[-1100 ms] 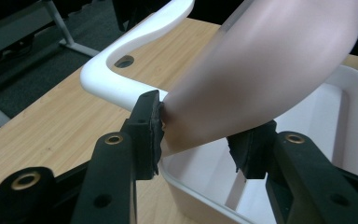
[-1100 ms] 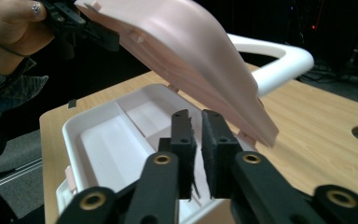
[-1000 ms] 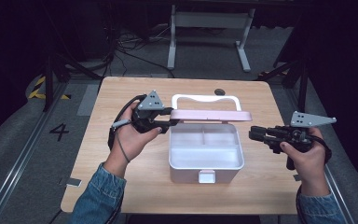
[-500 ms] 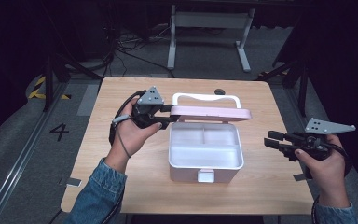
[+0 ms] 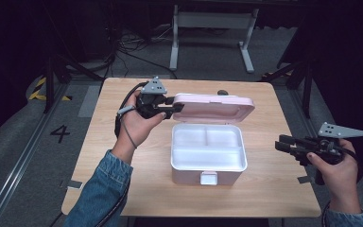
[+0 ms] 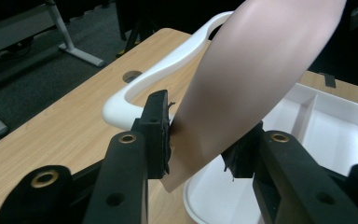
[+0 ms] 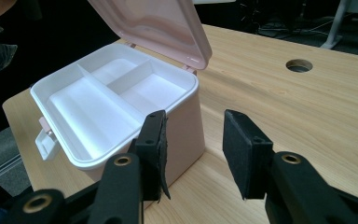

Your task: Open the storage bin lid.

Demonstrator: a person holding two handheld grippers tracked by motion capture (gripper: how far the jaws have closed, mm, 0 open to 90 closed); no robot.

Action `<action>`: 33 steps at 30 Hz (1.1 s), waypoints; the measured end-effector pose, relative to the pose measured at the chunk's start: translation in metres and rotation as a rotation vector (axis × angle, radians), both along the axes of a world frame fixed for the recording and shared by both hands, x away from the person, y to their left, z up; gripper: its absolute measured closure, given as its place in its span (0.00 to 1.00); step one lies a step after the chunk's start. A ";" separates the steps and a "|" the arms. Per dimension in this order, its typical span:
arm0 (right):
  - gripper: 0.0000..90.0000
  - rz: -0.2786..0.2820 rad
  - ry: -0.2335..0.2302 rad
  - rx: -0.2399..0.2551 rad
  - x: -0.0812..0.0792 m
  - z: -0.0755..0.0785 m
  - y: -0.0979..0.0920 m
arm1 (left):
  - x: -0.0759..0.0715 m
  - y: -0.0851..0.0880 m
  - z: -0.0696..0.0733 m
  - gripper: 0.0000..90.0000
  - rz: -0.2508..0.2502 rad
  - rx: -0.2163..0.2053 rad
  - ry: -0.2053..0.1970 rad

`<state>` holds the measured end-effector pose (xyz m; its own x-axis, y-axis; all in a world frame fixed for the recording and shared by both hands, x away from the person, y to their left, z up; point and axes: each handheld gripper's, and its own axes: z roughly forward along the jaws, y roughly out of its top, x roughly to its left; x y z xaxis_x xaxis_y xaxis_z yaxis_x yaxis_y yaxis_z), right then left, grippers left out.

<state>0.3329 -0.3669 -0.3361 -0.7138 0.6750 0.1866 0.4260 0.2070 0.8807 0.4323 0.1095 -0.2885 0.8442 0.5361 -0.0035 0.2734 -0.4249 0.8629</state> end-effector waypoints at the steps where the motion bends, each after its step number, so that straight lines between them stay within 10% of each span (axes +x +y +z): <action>1: 0.68 -0.004 0.003 0.002 0.000 0.000 -0.001 | 0.002 -0.001 0.000 0.74 0.003 0.002 0.004; 33: 0.65 -0.040 0.059 -0.015 -0.010 -0.017 -0.005 | 0.057 -0.018 -0.016 0.72 0.074 -0.011 0.026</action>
